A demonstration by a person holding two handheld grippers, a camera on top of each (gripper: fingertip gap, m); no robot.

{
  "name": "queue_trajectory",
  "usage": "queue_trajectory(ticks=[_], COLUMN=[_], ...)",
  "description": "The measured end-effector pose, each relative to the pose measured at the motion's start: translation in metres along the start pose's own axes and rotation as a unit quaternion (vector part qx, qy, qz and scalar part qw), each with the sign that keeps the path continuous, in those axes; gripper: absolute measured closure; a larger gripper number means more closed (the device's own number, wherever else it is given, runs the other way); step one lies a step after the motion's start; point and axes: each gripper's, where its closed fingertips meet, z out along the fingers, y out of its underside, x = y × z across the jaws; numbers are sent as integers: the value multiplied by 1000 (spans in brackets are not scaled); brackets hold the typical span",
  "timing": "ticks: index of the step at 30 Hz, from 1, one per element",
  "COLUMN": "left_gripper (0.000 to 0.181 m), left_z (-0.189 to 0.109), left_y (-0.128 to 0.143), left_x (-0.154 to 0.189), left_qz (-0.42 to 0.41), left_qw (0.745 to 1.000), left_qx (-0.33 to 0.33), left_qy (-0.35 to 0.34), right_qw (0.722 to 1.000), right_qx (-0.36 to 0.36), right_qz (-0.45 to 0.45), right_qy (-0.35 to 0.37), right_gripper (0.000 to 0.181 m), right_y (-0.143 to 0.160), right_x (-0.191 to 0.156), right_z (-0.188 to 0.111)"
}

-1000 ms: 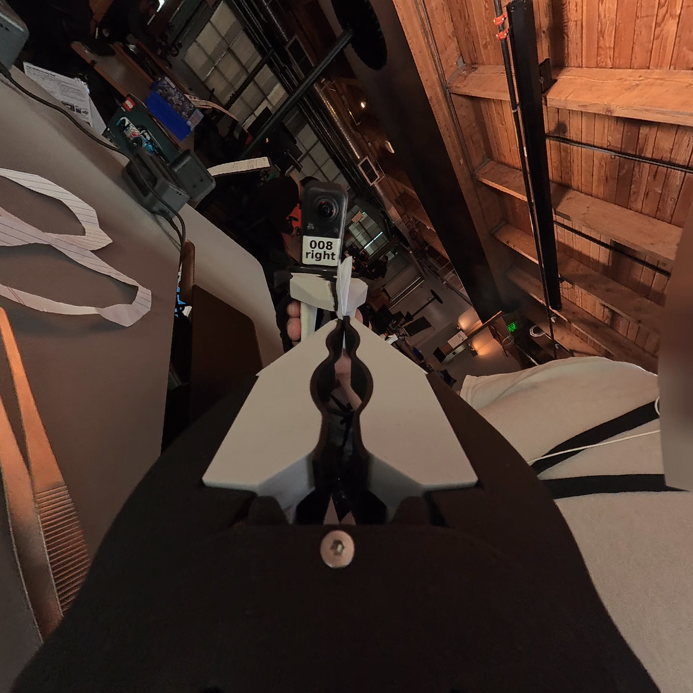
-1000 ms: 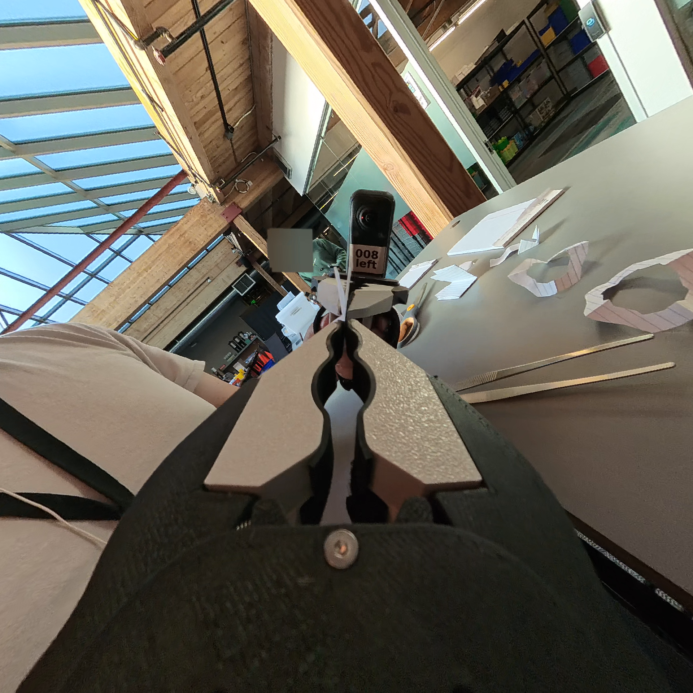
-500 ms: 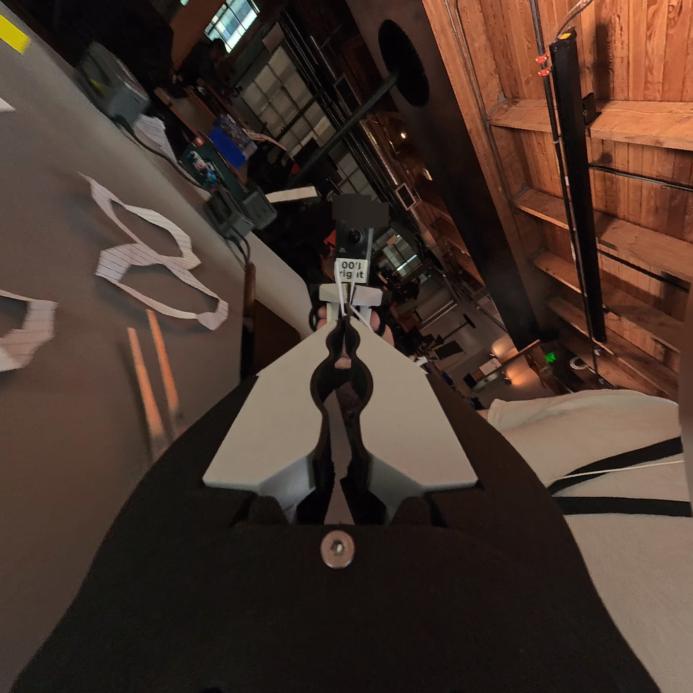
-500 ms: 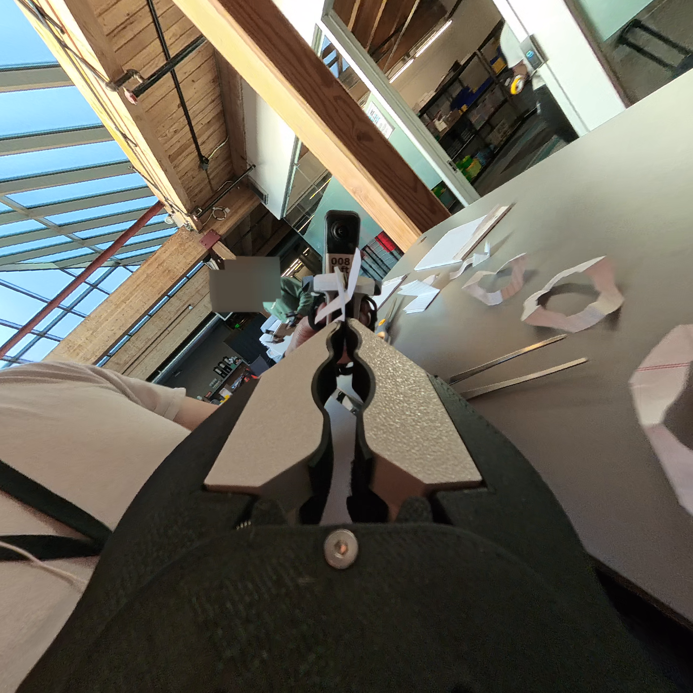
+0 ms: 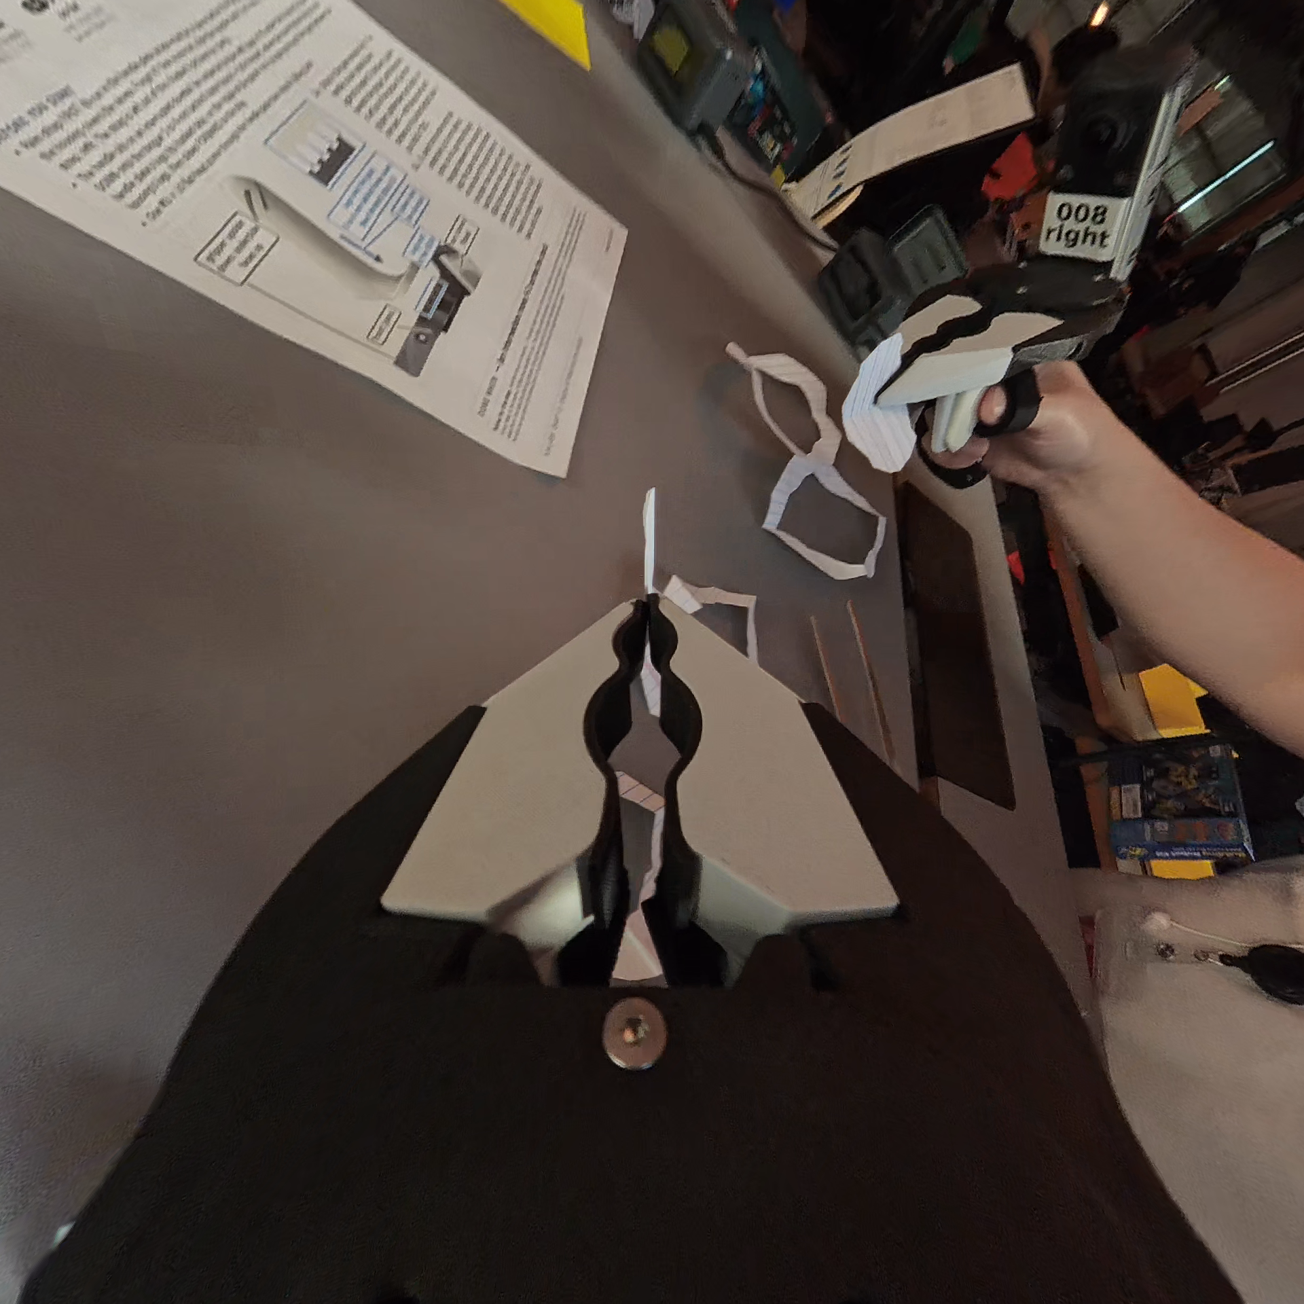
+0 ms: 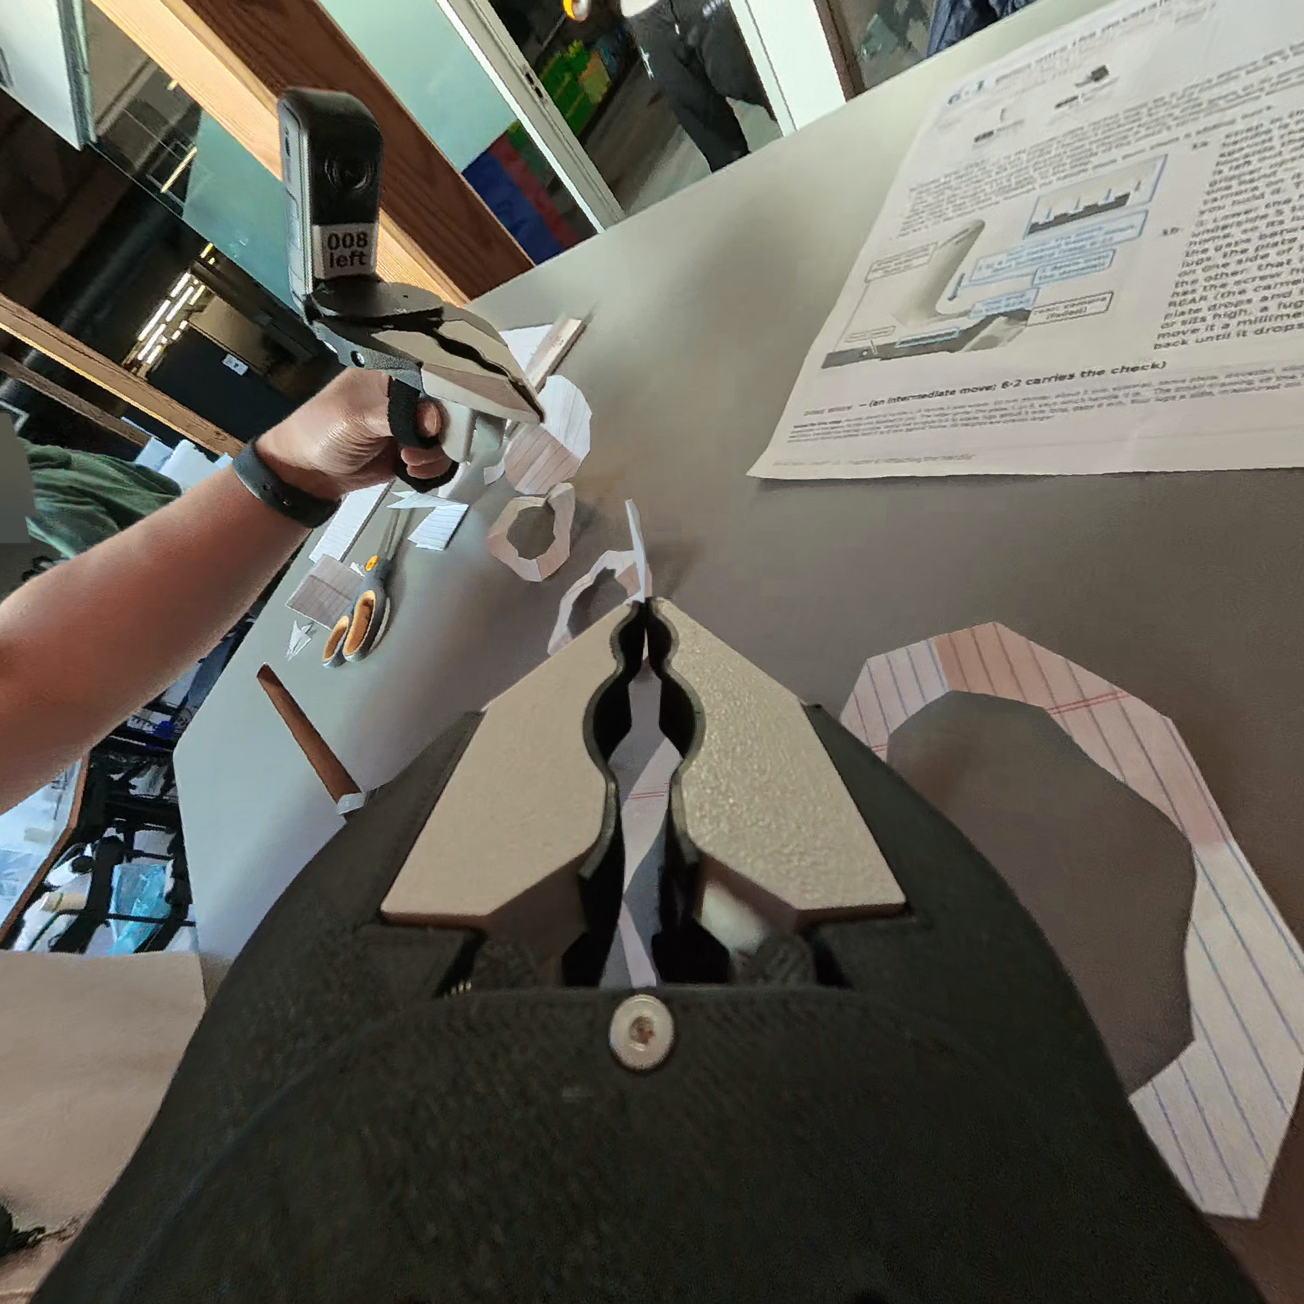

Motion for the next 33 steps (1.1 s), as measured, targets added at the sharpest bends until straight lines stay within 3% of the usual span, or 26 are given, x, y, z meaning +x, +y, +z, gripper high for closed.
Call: queue_trajectory(ticks=[10,16,23,28,33], left_gripper=[181,181,181,153,142], left_z=[31,40,40,35,20], left_y=[8,8,13,13,-4], left_x=[-36,-41,-48,-56,-59], left_qz=[-43,-47,-30,-22,-35], left_qw=[994,993,994,995,998], left_qx=[-100,-98,-106,-100,-44], left_qy=[27,42,27,2,-10], right_qw=[992,983,979,980,982], right_qx=[-111,-166,-177,-170,-124], right_qz=[39,16,-4,-23,-61], right_qy=[44,76,101,100,128], right_gripper=[181,181,174,166,158], right_y=[20,36,38,33,7], right_x=[32,42,52,49,47], right_z=[49,59,62,63,50])
